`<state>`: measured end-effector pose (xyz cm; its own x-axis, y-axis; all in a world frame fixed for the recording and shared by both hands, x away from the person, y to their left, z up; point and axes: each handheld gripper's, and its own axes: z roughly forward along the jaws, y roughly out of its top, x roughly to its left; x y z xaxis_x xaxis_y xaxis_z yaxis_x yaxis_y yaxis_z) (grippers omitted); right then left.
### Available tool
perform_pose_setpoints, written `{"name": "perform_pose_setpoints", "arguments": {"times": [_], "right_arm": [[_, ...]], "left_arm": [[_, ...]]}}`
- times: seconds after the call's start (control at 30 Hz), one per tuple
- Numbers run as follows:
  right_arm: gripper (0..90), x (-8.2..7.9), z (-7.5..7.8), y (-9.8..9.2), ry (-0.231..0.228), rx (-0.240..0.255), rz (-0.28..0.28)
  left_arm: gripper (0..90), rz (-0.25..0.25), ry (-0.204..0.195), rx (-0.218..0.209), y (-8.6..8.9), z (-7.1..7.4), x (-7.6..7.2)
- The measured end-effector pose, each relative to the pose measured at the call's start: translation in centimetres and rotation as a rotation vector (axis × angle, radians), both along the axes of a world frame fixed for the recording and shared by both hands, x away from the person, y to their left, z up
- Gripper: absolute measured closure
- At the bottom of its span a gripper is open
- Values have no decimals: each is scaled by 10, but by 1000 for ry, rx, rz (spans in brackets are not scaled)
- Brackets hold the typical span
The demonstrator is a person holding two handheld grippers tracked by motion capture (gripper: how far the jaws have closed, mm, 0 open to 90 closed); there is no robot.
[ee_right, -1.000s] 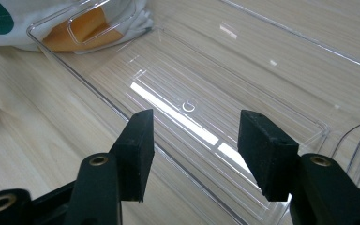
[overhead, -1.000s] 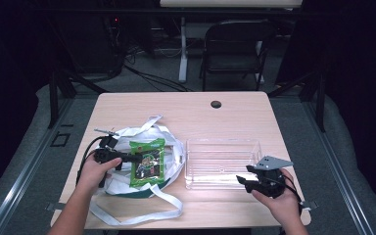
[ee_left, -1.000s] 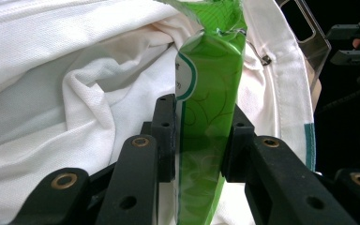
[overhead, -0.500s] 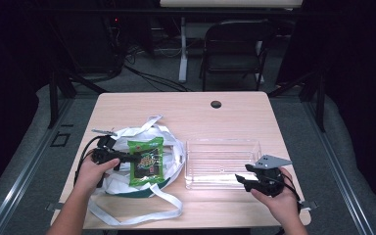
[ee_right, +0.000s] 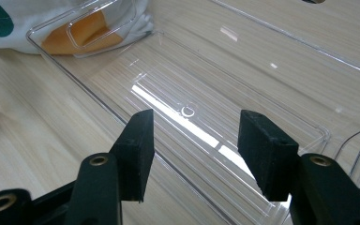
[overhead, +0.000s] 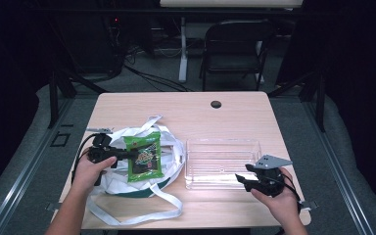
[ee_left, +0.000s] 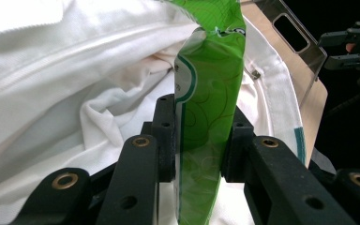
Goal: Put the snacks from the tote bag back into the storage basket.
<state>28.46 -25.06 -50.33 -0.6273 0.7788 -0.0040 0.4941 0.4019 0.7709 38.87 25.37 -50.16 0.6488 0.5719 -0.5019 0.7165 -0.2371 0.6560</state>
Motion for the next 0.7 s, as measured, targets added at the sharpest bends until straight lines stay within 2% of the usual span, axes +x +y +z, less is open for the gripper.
{"name": "perform_pose_setpoints", "arguments": {"times": [0.4,0.7], "right_arm": [[476,0,0,0,-15,-19,-10],[504,-1,2,1,-47,-34,-15]], "left_arm": [[725,47,-72,-3,3,11,-5],[725,46,-126,0,0,22,-10]]}}
